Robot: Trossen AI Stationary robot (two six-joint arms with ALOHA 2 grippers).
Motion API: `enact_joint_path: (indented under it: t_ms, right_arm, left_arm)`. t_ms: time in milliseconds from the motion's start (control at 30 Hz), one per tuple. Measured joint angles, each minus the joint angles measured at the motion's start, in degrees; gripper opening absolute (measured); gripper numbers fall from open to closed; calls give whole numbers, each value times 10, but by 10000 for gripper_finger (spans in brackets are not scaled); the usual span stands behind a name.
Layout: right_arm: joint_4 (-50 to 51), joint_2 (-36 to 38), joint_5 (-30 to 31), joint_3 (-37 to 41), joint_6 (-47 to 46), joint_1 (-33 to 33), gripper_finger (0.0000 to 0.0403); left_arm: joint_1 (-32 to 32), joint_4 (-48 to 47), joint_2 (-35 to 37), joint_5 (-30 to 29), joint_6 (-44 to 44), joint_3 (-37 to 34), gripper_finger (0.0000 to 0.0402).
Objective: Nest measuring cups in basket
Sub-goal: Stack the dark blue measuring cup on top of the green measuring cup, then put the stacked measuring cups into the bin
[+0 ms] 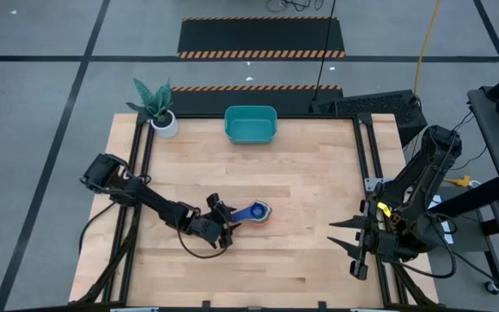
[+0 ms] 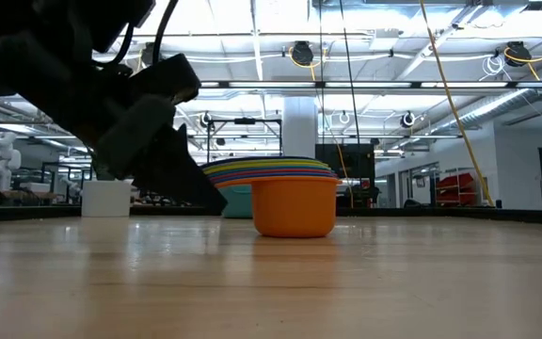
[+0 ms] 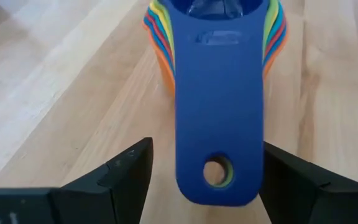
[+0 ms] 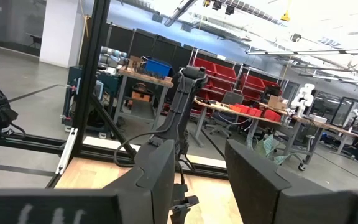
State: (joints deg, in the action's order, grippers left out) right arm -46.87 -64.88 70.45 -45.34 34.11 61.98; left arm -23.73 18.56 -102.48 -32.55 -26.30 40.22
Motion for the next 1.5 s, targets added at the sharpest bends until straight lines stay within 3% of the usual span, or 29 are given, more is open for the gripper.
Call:
enact_joint_path:
  t_ms: [267, 633, 967, 1200, 1500]
  right_arm:
    - [0, 0, 0, 0, -2, 0, 137]
    - [0, 0, 0, 0, -2, 0, 137]
    - [4, 0, 0, 0, 6, 0, 137]
    - [56, 0, 0, 0, -5, 0, 137]
    - [176, 0, 0, 0, -2, -4, 137]
  left_arm:
    - [1, 6, 0, 4, 0, 0, 244]
    - [2, 20, 0, 6, 23, 0, 133]
    - [18, 27, 1, 28, 61, 0, 133]
    - [58, 21, 48, 53, 138, 0, 133]
    - [178, 27, 122, 167, 246, 0, 133]
